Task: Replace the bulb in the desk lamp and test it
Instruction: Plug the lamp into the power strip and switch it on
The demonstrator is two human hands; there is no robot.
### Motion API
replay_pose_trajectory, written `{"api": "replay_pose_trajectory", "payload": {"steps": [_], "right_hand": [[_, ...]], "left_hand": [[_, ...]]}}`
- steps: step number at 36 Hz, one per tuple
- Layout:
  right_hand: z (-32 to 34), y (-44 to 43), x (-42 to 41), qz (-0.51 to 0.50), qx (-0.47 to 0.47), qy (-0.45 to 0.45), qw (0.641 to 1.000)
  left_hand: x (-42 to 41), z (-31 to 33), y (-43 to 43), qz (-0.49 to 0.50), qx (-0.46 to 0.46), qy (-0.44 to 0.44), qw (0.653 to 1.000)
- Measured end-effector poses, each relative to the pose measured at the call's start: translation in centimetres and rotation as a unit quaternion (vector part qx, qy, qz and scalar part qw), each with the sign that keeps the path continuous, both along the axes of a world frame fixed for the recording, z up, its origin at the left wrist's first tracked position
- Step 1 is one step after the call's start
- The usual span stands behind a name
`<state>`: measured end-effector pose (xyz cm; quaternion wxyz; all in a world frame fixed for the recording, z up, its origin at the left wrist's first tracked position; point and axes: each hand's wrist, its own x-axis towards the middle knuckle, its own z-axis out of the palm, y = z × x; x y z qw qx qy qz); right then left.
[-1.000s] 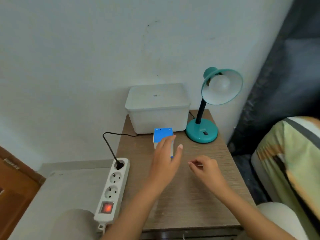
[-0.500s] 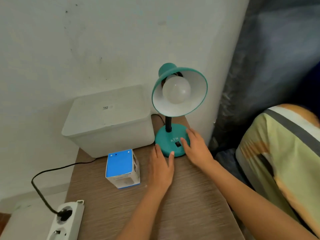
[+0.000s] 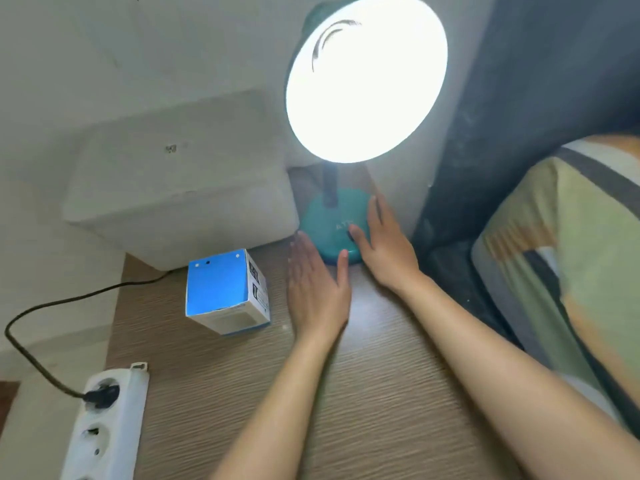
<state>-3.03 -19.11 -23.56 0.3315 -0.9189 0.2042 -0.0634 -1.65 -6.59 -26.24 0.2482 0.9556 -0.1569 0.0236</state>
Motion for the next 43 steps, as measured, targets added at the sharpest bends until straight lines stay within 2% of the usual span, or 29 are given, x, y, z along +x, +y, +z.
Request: {"api": "replay_pose_trajectory", "payload": {"steps": [28, 34, 43], "right_hand": [[-0.03, 0.42, -0.20, -0.001, -0.022, -0.002, 1.000], [-0.37, 0.32, -0.10, 0.003, -0.059, 0.002, 0.998], [-0.46, 0.36, -0.15, 0.004, -0.048, -0.007, 0.999]], "left_hand": [[0.18, -0.10, 0.16, 0.000, -0.021, 0.010, 1.000], [0.14, -0.18, 0.14, 0.001, -0.020, 0.003, 1.000], [0.18, -0.10, 0.09, 0.002, -0.017, 0.008, 1.000]]}}
